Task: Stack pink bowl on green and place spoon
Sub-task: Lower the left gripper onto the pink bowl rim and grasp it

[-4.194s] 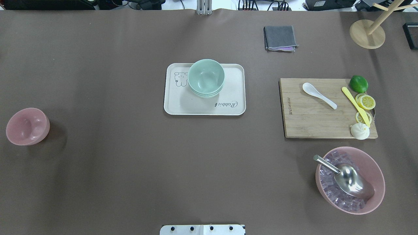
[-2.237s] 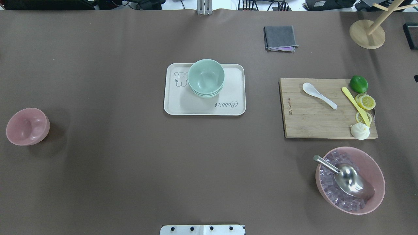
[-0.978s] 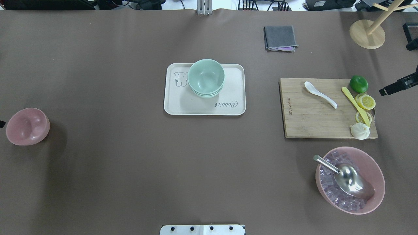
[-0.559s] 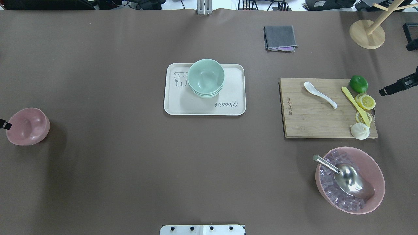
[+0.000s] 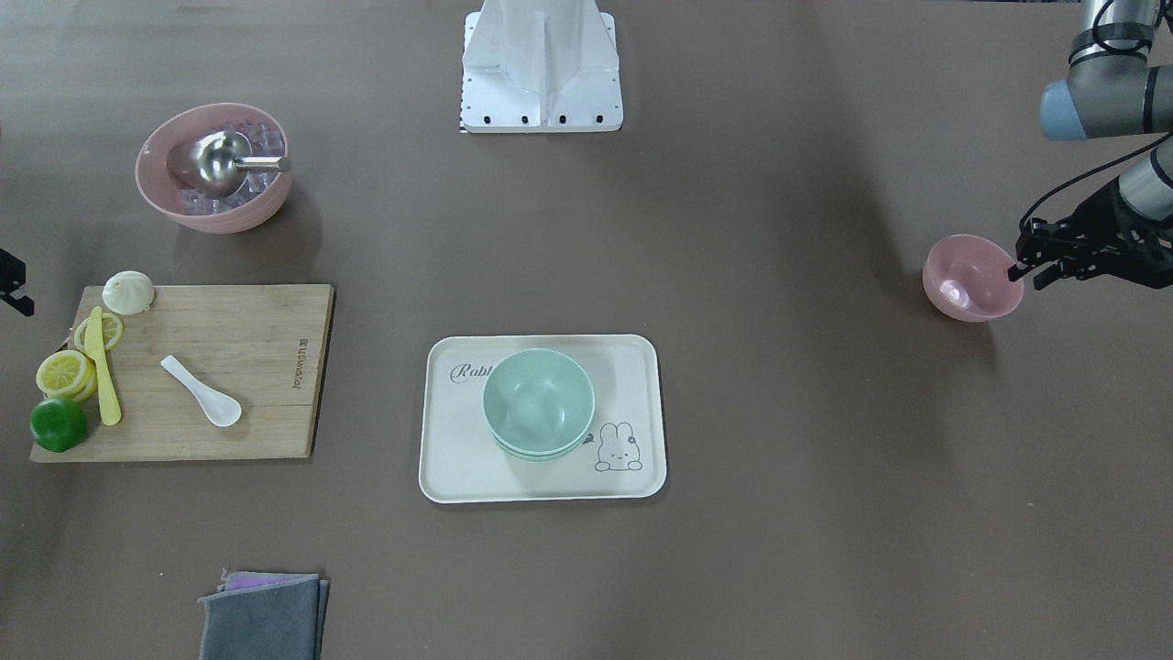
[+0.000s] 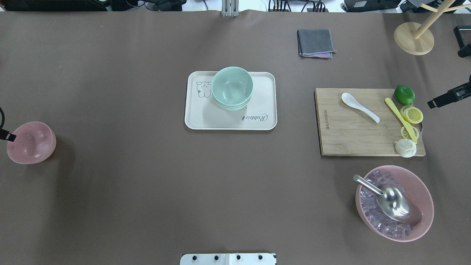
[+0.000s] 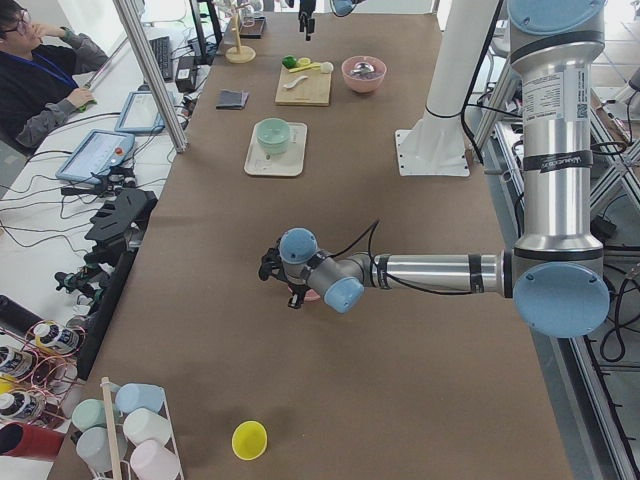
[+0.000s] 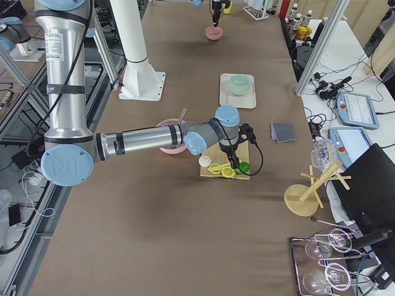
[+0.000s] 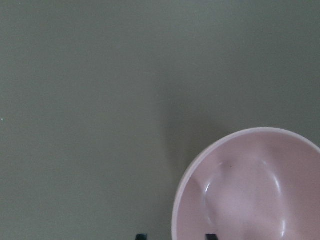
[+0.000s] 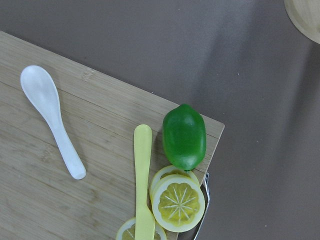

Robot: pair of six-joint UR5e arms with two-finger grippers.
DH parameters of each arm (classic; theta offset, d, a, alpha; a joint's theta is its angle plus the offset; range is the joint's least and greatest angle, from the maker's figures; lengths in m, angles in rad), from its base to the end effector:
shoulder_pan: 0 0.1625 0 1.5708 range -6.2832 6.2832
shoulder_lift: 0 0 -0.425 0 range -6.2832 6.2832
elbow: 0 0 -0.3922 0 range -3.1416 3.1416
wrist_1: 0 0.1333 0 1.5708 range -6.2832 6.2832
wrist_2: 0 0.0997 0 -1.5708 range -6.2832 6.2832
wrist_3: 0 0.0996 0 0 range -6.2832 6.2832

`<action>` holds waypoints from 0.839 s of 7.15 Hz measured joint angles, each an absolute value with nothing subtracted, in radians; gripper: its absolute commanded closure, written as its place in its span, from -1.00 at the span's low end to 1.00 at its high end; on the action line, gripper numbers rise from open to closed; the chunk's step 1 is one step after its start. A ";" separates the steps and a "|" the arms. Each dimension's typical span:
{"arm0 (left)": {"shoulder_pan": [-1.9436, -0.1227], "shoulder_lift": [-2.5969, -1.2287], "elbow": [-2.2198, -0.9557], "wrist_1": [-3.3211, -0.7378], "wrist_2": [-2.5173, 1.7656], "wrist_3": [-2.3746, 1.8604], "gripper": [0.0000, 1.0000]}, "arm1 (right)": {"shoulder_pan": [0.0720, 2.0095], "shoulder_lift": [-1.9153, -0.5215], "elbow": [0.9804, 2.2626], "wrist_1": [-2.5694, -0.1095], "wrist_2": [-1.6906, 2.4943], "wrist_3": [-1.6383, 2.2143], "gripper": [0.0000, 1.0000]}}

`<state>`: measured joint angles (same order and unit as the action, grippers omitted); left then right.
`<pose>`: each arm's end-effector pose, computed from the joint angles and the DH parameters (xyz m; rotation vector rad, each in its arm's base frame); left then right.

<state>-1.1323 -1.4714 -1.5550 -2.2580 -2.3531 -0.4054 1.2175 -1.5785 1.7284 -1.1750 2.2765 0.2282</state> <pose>0.1422 -0.4519 0.6359 0.1834 0.9164 0.2543 -0.1117 -0.5014 0.5420 0.3043 -0.8109 -0.3097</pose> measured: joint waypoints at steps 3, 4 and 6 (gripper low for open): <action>-1.118 -1.494 -1.528 -2.258 -2.350 -0.405 0.39 | 1.218 -1.580 1.727 -1.175 2.276 0.226 -1.00; -1.116 -1.497 -1.524 -2.259 -2.350 -0.405 0.83 | 1.218 -1.580 1.726 -1.175 2.276 0.226 -1.00; -1.115 -1.498 -1.521 -2.260 -2.350 -0.405 1.00 | 1.218 -1.580 1.726 -1.175 2.276 0.225 -1.00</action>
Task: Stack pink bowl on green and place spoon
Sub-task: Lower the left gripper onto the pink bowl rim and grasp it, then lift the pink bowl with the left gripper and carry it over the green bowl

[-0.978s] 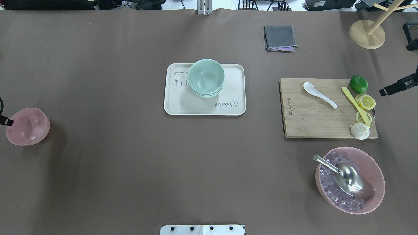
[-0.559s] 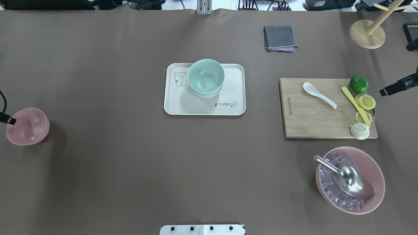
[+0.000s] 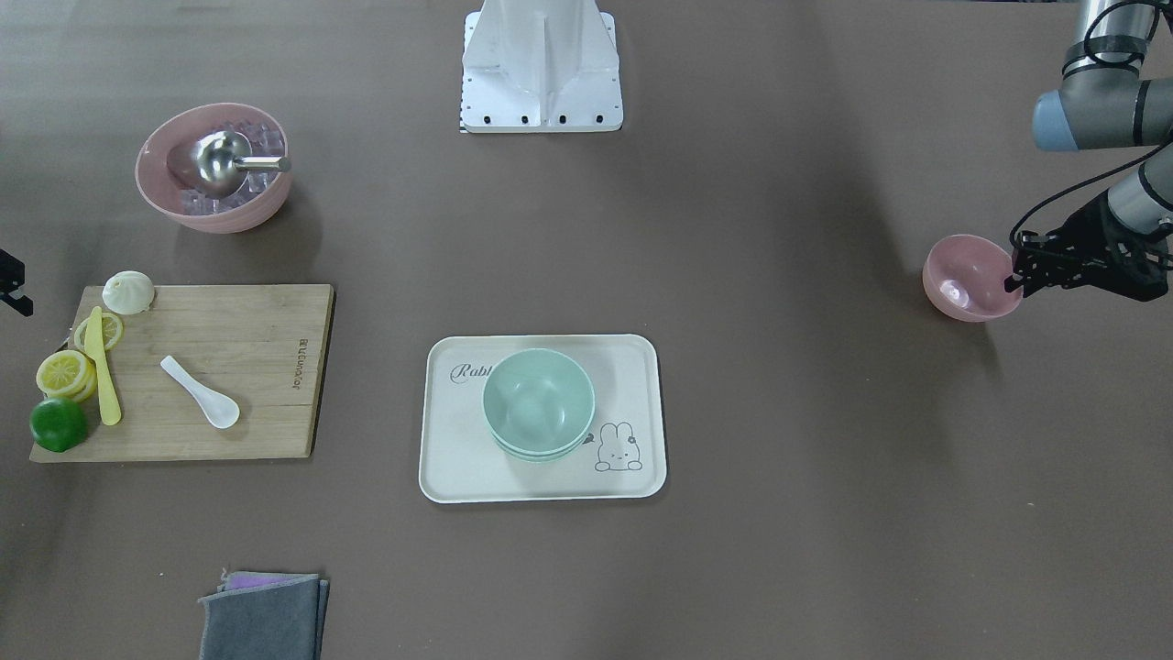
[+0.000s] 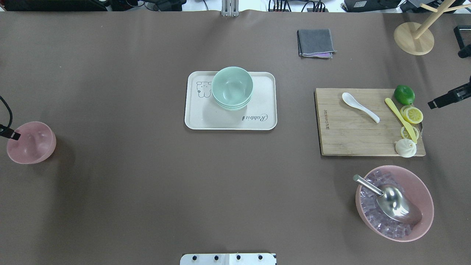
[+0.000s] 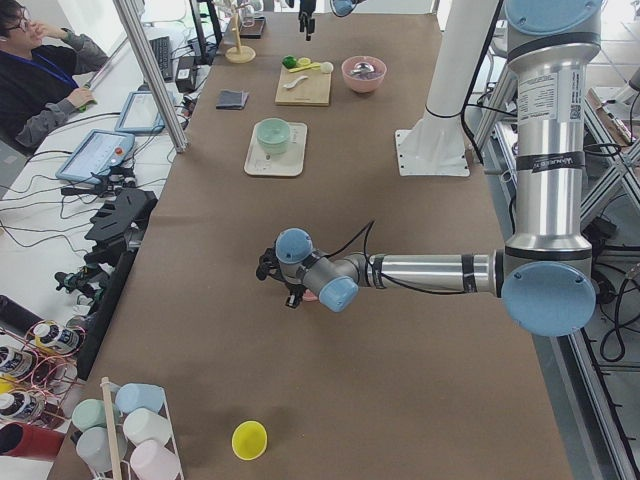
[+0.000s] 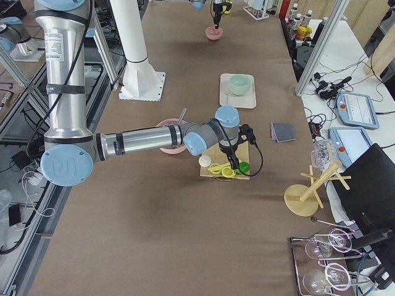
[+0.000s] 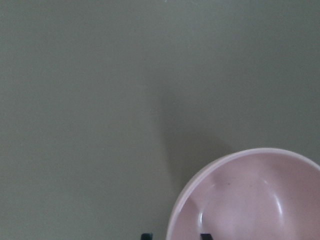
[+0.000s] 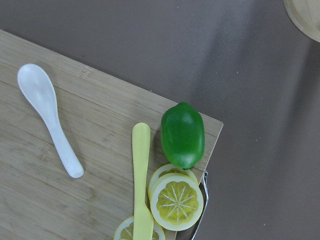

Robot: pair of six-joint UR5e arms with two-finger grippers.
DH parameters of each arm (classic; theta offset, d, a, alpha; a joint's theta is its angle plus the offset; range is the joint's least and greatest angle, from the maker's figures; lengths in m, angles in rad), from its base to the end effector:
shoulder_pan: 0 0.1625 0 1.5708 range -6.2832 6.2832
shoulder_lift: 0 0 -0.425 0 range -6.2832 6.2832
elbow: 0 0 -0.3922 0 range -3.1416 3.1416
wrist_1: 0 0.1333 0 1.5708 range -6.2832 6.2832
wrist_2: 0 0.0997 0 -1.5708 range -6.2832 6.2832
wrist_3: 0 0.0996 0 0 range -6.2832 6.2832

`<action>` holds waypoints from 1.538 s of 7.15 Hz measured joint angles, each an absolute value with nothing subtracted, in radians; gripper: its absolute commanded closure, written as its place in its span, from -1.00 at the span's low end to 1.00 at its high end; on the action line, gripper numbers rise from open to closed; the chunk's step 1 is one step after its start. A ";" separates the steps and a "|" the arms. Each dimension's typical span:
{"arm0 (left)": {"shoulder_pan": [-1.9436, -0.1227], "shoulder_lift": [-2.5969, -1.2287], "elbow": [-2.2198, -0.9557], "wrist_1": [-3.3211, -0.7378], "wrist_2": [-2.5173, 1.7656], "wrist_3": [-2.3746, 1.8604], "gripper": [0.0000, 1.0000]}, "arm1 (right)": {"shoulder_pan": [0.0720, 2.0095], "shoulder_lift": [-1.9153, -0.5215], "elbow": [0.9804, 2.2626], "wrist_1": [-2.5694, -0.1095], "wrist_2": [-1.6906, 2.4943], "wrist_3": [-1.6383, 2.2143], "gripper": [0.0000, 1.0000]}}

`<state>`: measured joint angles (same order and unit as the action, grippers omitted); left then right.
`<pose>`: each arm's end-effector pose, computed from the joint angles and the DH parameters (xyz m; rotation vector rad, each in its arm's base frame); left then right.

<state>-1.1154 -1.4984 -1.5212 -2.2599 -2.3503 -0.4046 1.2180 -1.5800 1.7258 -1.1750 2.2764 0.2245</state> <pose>0.1546 -0.4595 0.6403 0.1730 0.9142 0.2680 -0.1113 -0.5011 0.5441 0.3022 -0.8094 -0.3112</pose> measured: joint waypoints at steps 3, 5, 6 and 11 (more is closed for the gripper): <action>-1.116 -1.526 -1.534 -2.255 -2.358 -0.405 1.00 | 1.217 -1.580 1.723 -1.175 2.276 0.222 -1.00; -1.116 -1.612 -1.544 -2.208 -2.359 -0.451 1.00 | 1.217 -1.579 1.723 -1.175 2.276 0.222 -1.00; -1.113 -1.674 -1.558 -2.163 -2.359 -0.510 1.00 | 1.215 -1.578 1.723 -1.175 2.276 0.223 -0.99; -0.866 -2.072 -1.641 -1.881 -2.281 -0.972 1.00 | 1.209 -1.575 1.723 -1.175 2.275 0.228 -1.00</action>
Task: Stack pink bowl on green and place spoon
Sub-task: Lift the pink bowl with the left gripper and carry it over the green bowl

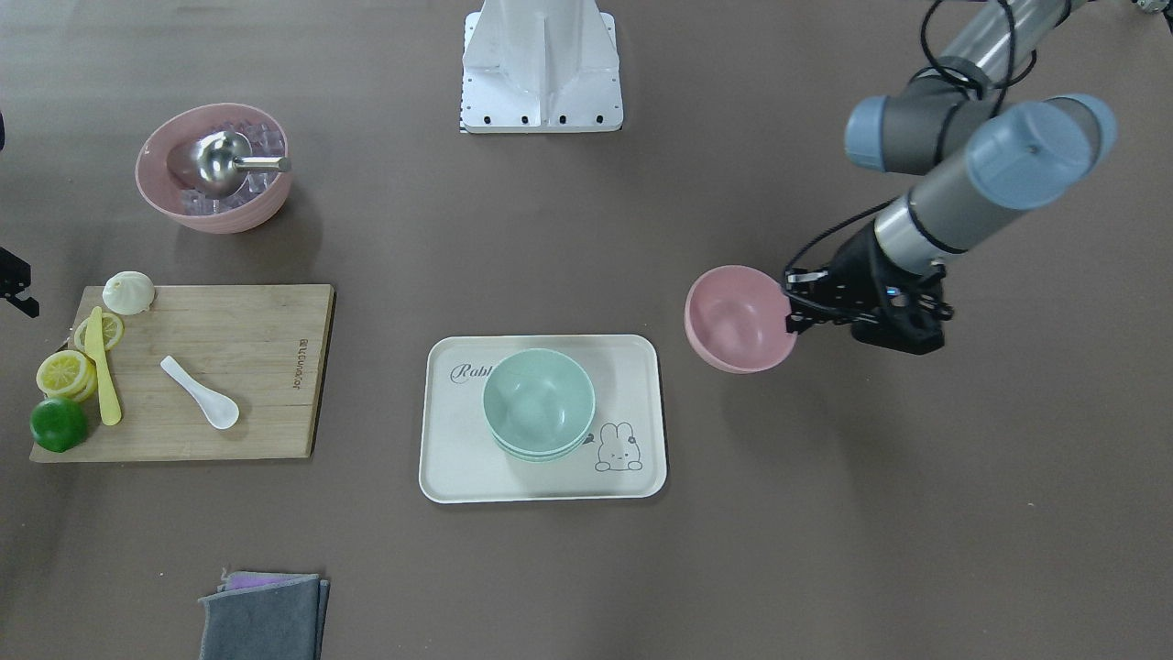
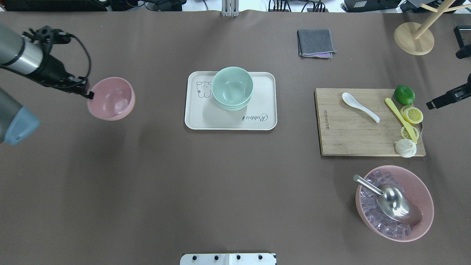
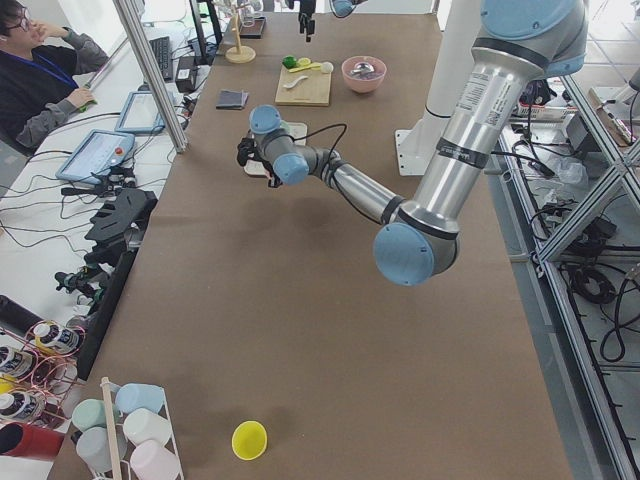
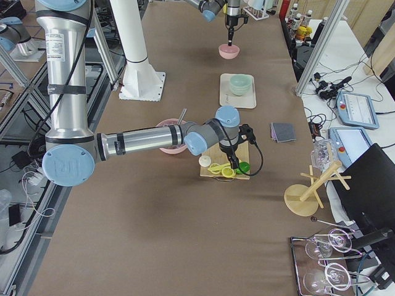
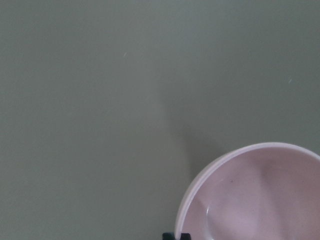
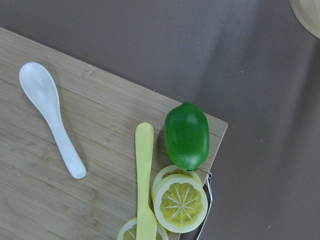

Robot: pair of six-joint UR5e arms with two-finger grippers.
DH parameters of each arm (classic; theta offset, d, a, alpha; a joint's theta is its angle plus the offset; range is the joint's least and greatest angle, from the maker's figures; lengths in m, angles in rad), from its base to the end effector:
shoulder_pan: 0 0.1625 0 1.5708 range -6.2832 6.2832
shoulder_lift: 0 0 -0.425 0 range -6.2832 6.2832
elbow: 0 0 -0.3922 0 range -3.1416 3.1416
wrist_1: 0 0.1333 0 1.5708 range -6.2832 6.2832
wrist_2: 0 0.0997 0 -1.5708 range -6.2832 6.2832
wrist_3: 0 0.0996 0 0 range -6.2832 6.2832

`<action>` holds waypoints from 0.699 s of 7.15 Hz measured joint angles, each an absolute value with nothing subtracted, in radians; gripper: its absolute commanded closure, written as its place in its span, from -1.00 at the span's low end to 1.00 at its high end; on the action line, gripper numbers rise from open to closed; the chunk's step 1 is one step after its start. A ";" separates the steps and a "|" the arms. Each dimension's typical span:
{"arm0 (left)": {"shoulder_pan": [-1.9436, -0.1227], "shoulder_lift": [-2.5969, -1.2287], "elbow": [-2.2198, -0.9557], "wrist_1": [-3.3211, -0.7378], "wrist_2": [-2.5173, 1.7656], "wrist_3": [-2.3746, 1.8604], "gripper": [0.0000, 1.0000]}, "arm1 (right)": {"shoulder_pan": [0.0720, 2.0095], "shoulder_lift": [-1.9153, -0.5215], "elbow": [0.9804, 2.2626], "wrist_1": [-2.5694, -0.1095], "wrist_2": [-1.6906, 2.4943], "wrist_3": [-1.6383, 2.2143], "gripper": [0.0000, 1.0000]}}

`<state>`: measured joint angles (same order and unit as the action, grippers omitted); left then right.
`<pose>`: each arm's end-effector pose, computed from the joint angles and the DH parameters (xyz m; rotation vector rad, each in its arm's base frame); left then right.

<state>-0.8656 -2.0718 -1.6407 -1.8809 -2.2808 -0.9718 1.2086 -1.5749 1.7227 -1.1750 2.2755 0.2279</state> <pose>0.3730 -0.5437 0.2945 0.0703 1.0651 0.0717 -0.1167 -0.5020 0.5431 0.2993 -0.8110 -0.3173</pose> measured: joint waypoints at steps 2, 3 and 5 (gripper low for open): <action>-0.779 -2.244 -1.612 -1.763 -2.212 -1.084 1.00 | 1.207 -1.573 1.722 -1.175 2.275 0.228 -1.00; -0.766 -2.322 -1.566 -1.729 -2.191 -1.114 1.00 | 1.206 -1.573 1.722 -1.175 2.275 0.229 -1.00; -0.759 -2.431 -1.456 -1.713 -2.137 -1.136 1.00 | 1.206 -1.572 1.723 -1.175 2.275 0.229 -1.00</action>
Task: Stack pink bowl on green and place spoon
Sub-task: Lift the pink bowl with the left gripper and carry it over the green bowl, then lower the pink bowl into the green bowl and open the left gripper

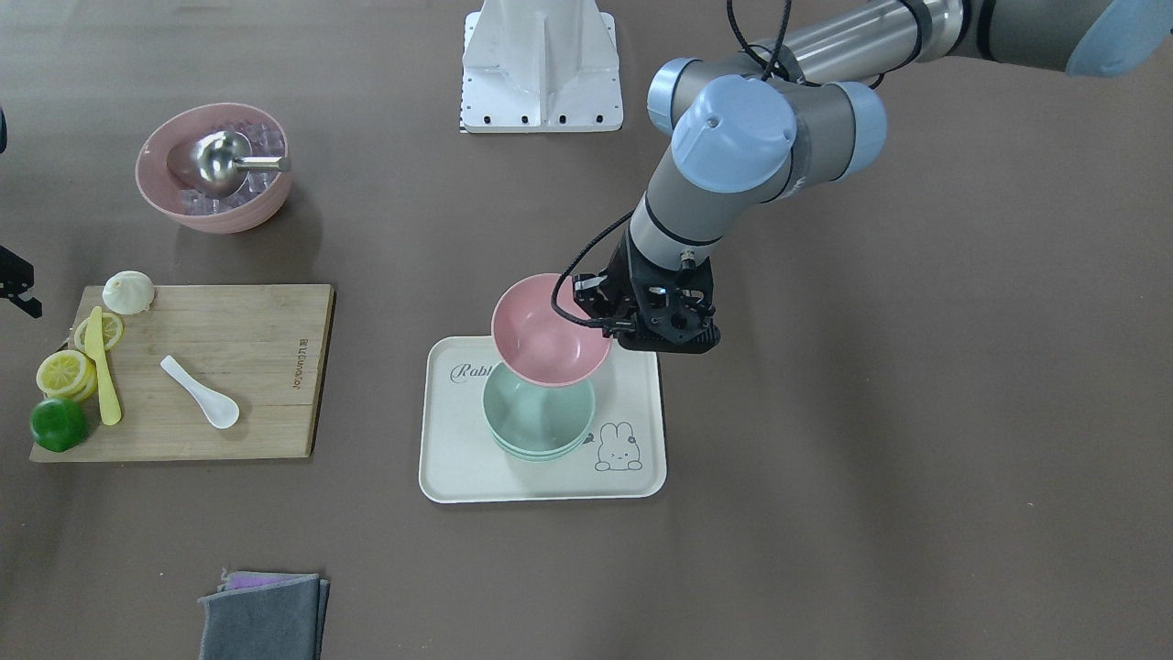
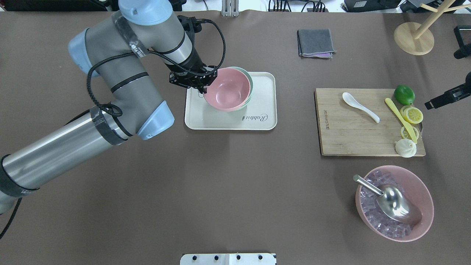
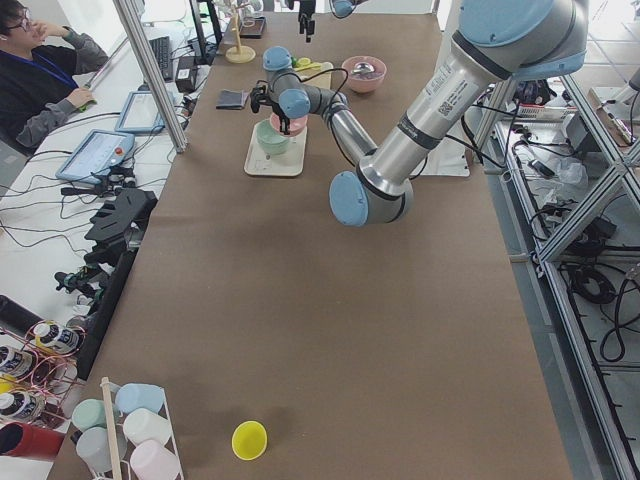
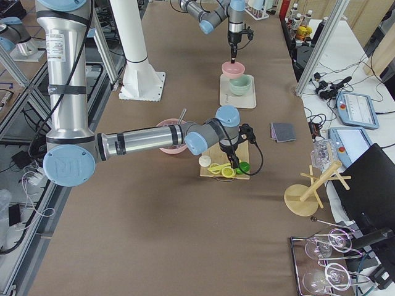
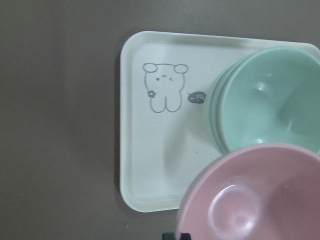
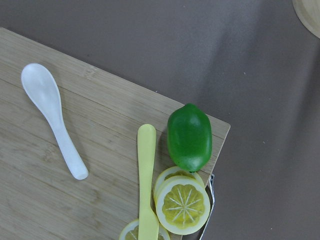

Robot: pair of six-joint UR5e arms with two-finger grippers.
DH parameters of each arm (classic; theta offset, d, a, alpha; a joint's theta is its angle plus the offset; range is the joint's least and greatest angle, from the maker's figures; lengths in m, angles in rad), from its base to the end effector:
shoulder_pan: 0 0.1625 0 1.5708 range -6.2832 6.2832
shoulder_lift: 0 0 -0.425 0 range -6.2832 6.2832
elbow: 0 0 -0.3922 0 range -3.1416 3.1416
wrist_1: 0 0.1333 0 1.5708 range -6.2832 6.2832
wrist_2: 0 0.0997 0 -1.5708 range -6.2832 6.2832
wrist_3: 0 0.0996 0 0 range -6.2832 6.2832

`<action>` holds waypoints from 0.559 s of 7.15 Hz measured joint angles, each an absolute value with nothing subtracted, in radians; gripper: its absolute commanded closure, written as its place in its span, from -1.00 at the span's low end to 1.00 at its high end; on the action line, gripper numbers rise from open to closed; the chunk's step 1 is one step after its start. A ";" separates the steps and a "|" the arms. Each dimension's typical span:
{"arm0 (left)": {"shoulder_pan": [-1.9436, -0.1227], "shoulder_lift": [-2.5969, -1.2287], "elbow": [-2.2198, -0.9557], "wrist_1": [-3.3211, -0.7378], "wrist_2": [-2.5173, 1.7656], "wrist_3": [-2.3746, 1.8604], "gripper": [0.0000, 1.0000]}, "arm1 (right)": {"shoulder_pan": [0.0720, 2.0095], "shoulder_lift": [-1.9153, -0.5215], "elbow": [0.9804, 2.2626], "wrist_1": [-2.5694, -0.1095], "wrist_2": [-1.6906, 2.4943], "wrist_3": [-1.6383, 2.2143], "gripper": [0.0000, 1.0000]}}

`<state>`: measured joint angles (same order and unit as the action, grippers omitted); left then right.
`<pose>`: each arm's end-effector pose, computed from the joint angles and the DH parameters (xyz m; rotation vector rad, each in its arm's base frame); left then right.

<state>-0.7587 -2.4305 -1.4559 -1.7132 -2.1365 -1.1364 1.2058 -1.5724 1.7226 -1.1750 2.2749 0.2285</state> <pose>0.4810 -0.5661 0.1498 0.0480 1.0074 -0.0455 -0.1184 -0.5026 0.5419 0.3004 -0.8116 -0.3200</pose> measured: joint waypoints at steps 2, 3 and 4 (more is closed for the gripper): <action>-0.758 -2.474 -1.388 -1.717 -2.111 -1.139 1.00 | 1.206 -1.570 1.723 -1.175 2.275 0.229 -1.00; -0.758 -2.483 -1.369 -1.720 -2.099 -1.139 1.00 | 1.206 -1.570 1.724 -1.175 2.275 0.229 -1.00; -0.758 -2.494 -1.351 -1.723 -2.092 -1.139 1.00 | 1.206 -1.569 1.724 -1.175 2.275 0.229 -1.00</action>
